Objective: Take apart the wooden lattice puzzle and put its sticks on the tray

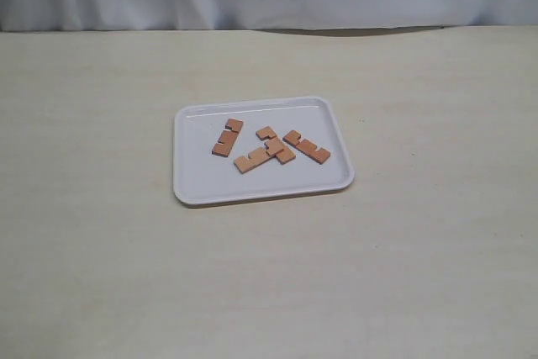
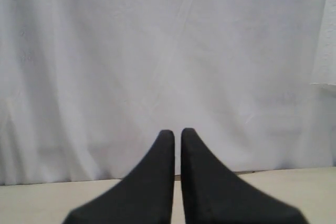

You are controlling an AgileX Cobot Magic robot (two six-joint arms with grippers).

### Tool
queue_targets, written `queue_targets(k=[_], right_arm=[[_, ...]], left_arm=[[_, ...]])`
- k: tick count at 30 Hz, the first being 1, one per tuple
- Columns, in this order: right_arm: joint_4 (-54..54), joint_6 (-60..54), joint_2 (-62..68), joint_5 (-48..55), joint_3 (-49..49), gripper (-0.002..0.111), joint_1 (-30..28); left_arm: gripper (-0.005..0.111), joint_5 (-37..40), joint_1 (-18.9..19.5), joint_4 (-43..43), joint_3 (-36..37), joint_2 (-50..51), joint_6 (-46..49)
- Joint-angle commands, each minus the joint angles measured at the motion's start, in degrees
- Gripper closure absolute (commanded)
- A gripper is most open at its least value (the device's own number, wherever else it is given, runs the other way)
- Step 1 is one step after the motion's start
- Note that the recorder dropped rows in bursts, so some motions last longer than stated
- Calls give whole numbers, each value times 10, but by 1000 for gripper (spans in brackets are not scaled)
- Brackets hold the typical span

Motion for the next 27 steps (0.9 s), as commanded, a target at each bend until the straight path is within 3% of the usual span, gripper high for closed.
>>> queue_targets(k=[1, 7, 17, 27], right_arm=[[26, 10, -2, -3, 3, 104, -1], [17, 5, -2, 15, 36, 104, -1], [16, -1, -2, -12, 179, 104, -1], [16, 0, -2, -32, 186, 104, -1]], left_arm=[[107, -5, 6, -1, 2, -1, 3], [107, -5, 6, -1, 2, -1, 3], [107, -5, 6, -1, 2, -1, 3], [107, -5, 6, -1, 2, -1, 3]])
